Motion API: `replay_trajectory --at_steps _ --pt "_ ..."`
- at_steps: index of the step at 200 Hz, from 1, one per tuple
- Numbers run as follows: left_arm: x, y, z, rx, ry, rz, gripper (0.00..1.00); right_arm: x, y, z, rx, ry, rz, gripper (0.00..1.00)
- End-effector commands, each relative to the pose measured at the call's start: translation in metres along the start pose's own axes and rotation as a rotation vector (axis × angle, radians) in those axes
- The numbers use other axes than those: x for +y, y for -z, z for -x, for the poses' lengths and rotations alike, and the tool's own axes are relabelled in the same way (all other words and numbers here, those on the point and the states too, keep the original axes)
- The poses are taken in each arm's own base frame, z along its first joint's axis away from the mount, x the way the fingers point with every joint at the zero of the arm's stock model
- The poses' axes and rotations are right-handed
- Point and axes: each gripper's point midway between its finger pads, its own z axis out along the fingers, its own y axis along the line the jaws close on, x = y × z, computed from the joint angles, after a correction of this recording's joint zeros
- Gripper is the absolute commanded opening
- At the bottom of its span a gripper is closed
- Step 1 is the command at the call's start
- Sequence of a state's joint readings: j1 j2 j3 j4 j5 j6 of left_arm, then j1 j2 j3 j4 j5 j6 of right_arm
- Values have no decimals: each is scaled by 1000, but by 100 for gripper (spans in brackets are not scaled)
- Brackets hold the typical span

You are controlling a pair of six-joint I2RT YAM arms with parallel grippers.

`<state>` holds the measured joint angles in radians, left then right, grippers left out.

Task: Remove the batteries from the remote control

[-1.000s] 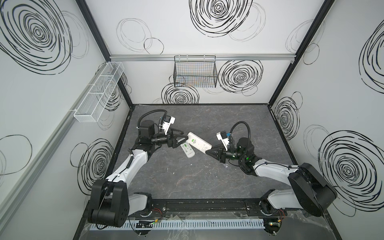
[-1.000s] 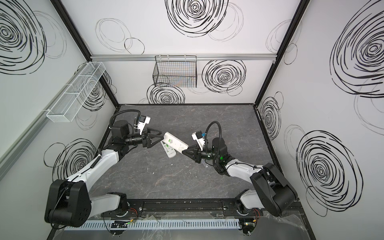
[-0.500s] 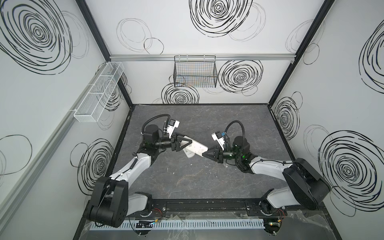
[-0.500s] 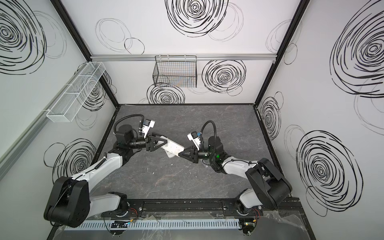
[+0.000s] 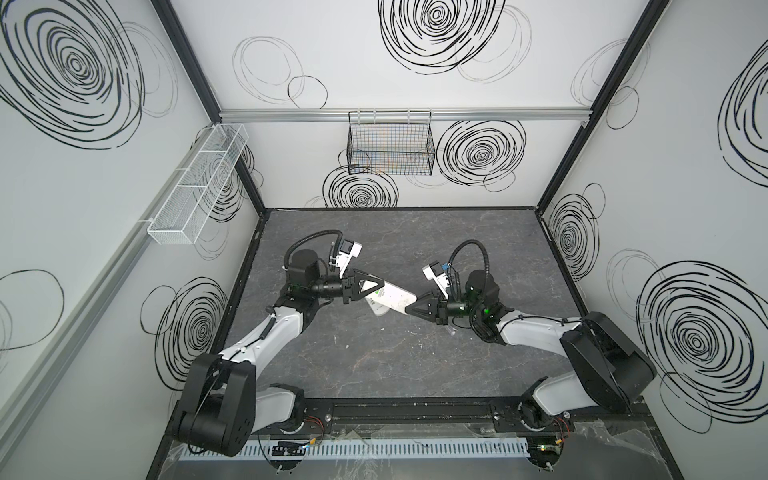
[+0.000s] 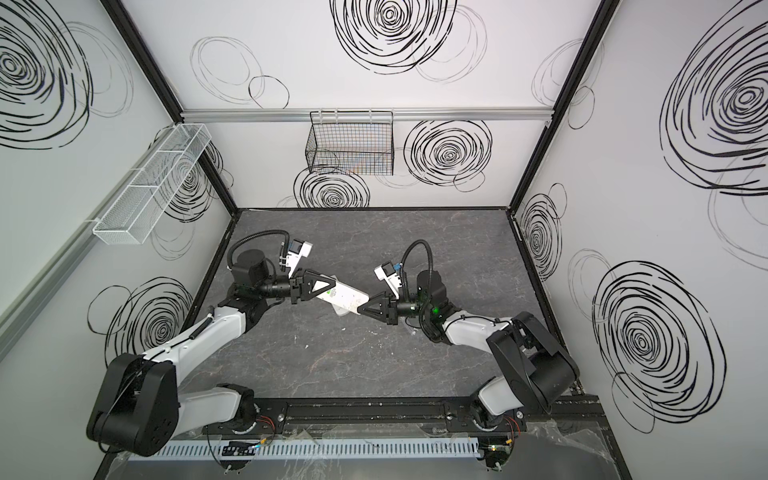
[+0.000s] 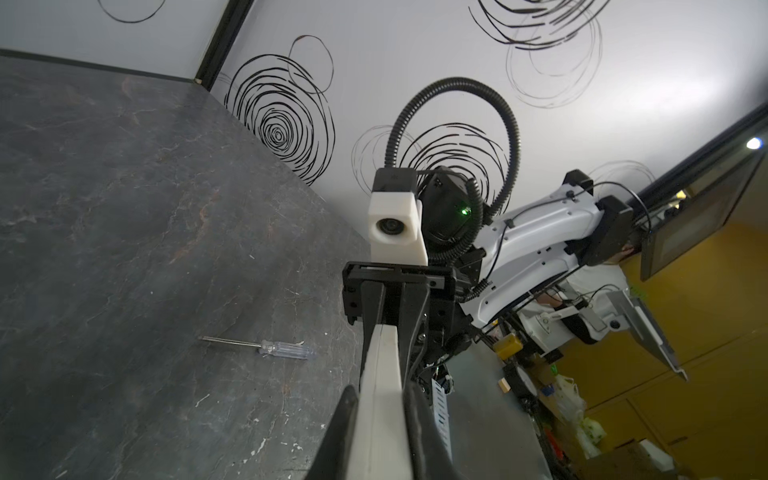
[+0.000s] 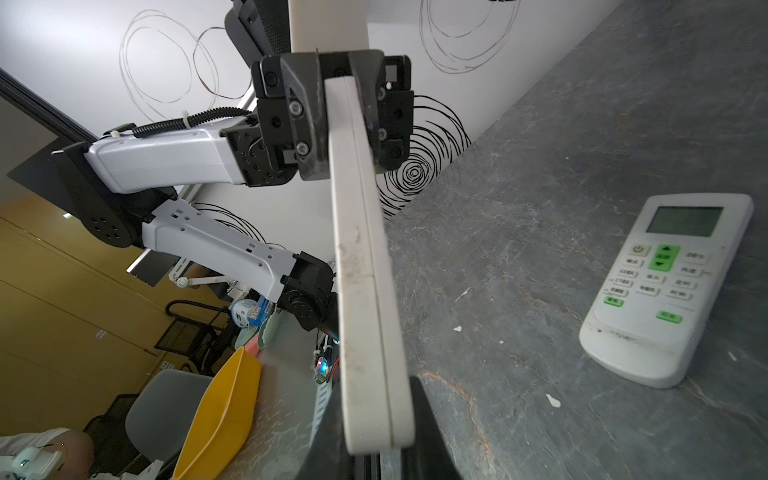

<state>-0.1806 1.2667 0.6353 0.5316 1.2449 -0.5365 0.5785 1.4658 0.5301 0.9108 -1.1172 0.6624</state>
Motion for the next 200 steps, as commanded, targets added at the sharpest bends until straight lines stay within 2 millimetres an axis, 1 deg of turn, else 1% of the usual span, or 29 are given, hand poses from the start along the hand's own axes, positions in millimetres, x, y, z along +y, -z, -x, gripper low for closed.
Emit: replay_trajectory --at_steps 1,19,32,51,64,67,71,79,89,111,128,148,163,171,180,200 --pt "13 0 3 -47 37 63 7 8 -1 33 -94 96 -11 0" --pt "10 0 9 -85 55 52 6 10 0 44 -138 97 -19 0" --pt "6 -3 11 -95 70 38 6 15 -1 54 -172 101 -6 0" --pt "8 -4 12 -102 84 42 5 24 -3 67 -200 113 20 7" --pt "10 -3 16 -118 106 53 4 29 -4 69 -206 126 27 15" --pt "10 -3 17 -123 112 53 0 30 -4 69 -208 129 27 16" --pt "9 -3 19 -129 118 51 0 31 -4 70 -211 134 26 17" --pt "6 -3 22 -138 126 40 0 30 -5 71 -212 134 22 21" --pt "2 -5 25 -144 129 26 0 26 -6 73 -217 121 8 29" --pt "2 -6 25 -148 143 24 0 17 -5 84 -263 83 -32 38" --pt "3 -6 24 -151 144 28 0 5 -4 94 -305 26 -82 38" --pt "5 -5 27 -158 153 37 0 4 -4 99 -334 -18 -77 38" --pt "7 -5 29 -166 169 46 0 7 -6 97 -332 -17 -71 39" --pt "8 -4 29 -170 175 49 0 6 -8 93 -322 -15 -74 43" --pt "9 -4 31 -178 182 56 0 4 -8 90 -315 -21 -83 50" --pt "18 -1 33 -201 221 89 0 5 -4 91 -326 -31 -91 64"
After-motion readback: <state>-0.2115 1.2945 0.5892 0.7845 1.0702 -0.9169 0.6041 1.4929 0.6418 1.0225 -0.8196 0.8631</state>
